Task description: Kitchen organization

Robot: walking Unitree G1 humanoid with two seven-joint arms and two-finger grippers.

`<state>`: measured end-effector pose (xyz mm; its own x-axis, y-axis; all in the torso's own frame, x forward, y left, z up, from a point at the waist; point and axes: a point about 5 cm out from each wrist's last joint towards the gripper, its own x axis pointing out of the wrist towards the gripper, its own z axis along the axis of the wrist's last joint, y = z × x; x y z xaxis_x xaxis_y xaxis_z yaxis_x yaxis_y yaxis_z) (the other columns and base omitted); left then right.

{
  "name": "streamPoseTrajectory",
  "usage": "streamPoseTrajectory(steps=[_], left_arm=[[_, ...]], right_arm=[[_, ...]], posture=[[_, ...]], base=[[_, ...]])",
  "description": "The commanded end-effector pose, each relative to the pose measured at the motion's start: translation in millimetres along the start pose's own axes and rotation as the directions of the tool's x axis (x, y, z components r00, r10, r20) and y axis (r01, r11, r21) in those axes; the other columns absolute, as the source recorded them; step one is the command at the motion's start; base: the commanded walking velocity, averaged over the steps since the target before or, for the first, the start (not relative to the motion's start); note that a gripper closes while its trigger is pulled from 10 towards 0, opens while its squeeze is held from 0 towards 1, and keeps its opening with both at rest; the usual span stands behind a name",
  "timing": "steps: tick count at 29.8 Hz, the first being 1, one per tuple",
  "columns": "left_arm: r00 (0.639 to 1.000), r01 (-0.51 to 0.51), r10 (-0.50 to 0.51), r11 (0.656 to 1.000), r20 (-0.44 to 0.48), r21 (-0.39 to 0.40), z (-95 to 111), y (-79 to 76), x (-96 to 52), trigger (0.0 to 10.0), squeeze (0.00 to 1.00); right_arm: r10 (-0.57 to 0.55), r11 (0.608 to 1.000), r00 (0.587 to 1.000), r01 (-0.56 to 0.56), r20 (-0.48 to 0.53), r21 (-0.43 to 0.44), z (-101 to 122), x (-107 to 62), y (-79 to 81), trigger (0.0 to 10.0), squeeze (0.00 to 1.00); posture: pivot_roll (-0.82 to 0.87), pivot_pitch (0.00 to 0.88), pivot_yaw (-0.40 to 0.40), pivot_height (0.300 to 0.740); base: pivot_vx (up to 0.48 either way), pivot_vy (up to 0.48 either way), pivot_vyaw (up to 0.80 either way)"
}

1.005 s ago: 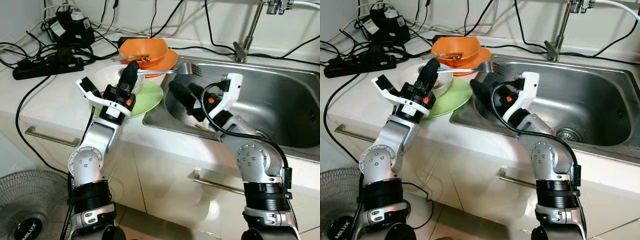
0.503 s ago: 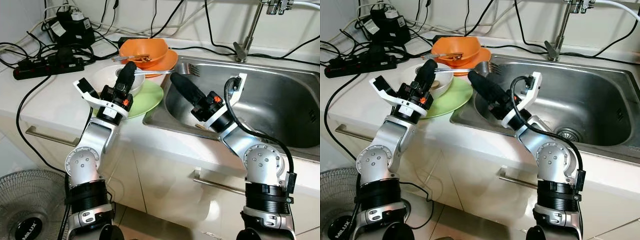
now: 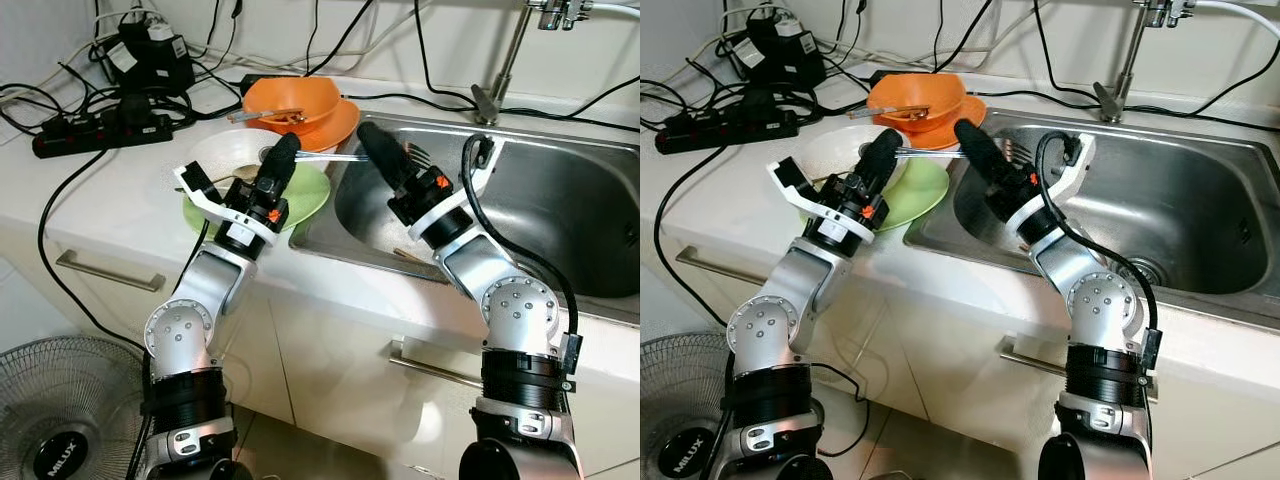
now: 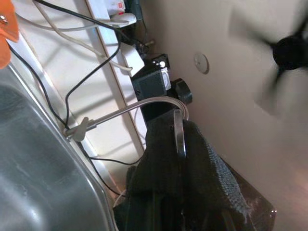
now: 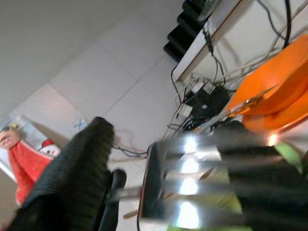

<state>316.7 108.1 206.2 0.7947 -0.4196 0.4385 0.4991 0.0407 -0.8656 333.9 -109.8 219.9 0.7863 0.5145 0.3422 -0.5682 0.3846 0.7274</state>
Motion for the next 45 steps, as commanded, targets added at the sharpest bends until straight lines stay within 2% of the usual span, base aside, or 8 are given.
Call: streamPoseTrajectory(steps=[1,12,16,35,42,43,44,45], left_arm=[[1.0,0.02,-0.02,1.0,-0.006,0.015,0,-4.7,-0.8,0.0,0.0],[1.0,0.001,-0.002,1.0,0.03,0.029,9,-1.4,0.0,0.0,0.0],[0.998,-0.011,0.009,1.0,0.07,0.026,13,0.7,0.7,0.0,0.0],[0.998,-0.014,0.012,0.999,0.062,0.029,10,2.7,3.4,0.0,0.0],[0.998,-0.026,0.025,1.0,0.063,0.015,9,9.4,-0.5,0.0,0.0],[0.997,-0.028,0.027,1.0,0.066,0.014,10,10.6,-1.2,0.0,0.0],[0.997,-0.028,0.027,1.0,0.066,0.013,10,10.9,-1.3,0.0,0.0],[0.997,-0.028,0.027,1.0,0.066,0.013,10,10.9,-1.3,0.0,0.0]], right_arm=[[-0.013,1.0,0.999,0.013,0.03,0.011,6,3.1,-0.2,0.0,0.0],[-0.048,0.999,0.998,0.048,0.035,0.02,7,1.9,-2.6,0.0,0.0],[-0.044,0.997,0.999,0.043,0.011,0.058,1,-0.9,-2.1,0.0,0.0],[-0.007,0.974,0.998,0.019,-0.055,0.227,-19,-6.6,6.7,0.0,0.0],[0.024,0.963,0.998,-0.006,-0.061,0.269,-21,-7.7,10.2,0.0,0.0],[0.04,0.962,0.997,-0.021,-0.062,0.274,-20,-7.7,12.4,4.4,0.0],[0.044,0.961,0.997,-0.025,-0.063,0.275,-20,-7.9,13.1,10.0,0.0],[0.044,0.961,0.997,-0.025,-0.063,0.275,-20,-7.9,13.1,10.0,0.0]], posture=[[-0.08,0.0,0.086,0.74],[-0.09,0.0,0.086,0.74],[-0.09,0.0,0.085,0.74],[-0.09,0.0,0.087,0.74],[-0.09,0.0,0.087,0.74],[-0.09,0.0,0.088,0.74],[-0.09,0.0,0.088,0.74],[-0.09,0.0,0.088,0.74]], base=[[0.0,0.0,0.0],[0.0,0.0,0.0],[0.0,0.0,0.0],[0.0,0.0,0.0],[0.0,0.0,0.0],[0.0,0.0,0.0],[0.0,0.0,0.0],[0.0,0.0,0.0]])
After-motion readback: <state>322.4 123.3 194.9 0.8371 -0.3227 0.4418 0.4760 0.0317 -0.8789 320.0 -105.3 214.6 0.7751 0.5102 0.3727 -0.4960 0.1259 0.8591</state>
